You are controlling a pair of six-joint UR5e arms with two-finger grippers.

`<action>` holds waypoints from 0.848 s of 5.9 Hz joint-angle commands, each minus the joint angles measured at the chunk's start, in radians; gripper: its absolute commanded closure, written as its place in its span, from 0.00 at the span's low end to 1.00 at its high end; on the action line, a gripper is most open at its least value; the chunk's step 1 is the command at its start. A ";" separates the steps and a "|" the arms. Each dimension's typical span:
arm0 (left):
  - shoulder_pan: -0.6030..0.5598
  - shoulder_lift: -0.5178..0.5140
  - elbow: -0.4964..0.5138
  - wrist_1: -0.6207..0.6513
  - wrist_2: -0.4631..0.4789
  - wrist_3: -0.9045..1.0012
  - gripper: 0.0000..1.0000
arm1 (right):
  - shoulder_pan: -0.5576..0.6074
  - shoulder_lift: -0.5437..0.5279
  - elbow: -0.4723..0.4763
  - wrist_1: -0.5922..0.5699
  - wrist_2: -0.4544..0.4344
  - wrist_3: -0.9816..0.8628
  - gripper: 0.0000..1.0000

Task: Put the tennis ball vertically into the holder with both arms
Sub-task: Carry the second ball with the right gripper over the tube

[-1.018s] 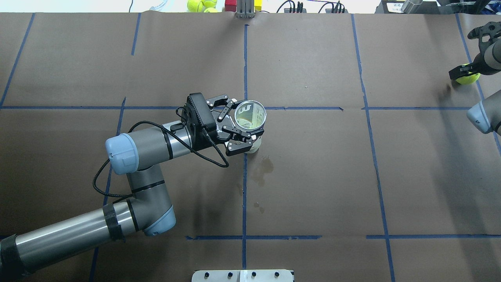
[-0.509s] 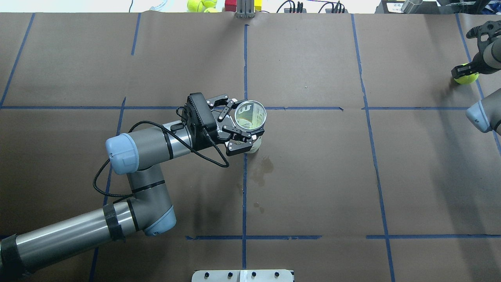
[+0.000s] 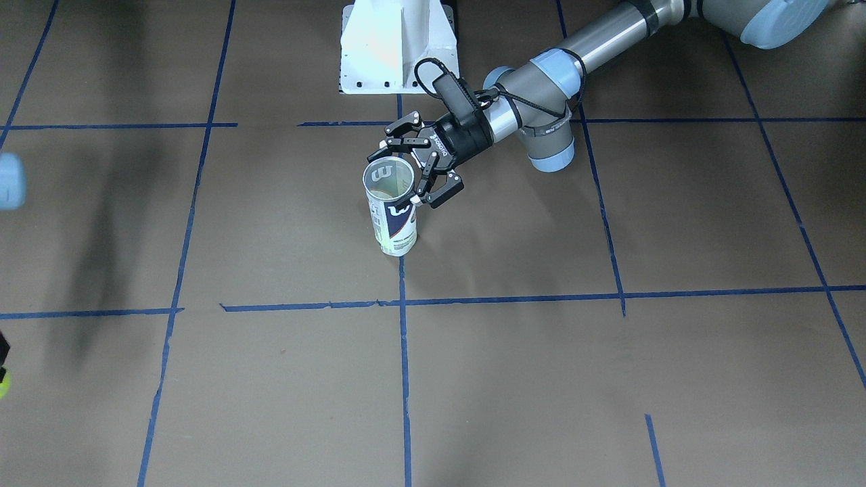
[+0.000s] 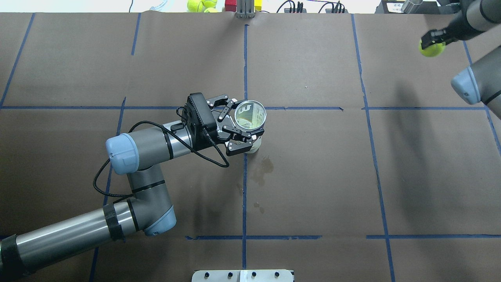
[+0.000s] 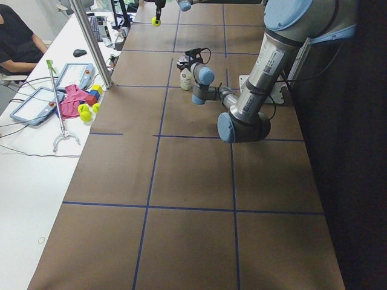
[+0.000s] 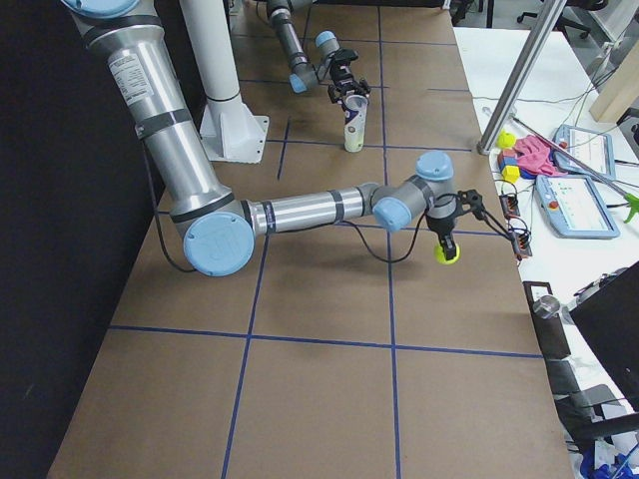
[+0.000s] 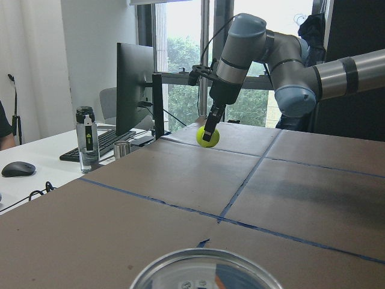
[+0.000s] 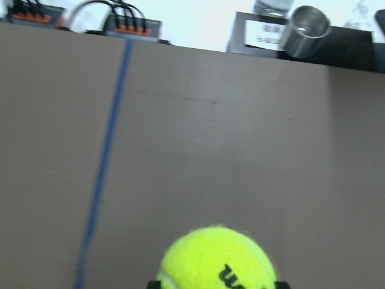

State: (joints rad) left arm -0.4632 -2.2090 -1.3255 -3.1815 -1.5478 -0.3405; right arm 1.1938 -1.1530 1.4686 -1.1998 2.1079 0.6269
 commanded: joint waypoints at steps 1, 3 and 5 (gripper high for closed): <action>0.001 0.000 0.000 0.000 0.000 0.000 0.08 | -0.105 0.033 0.361 -0.215 0.176 0.403 1.00; 0.001 0.002 0.000 0.000 0.000 0.000 0.08 | -0.273 0.125 0.491 -0.210 0.170 0.845 1.00; 0.001 0.002 0.000 0.002 0.002 0.000 0.08 | -0.402 0.240 0.452 -0.214 0.057 1.064 0.98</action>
State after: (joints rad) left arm -0.4618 -2.2076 -1.3254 -3.1810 -1.5466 -0.3405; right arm 0.8510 -0.9721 1.9383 -1.4117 2.2209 1.5809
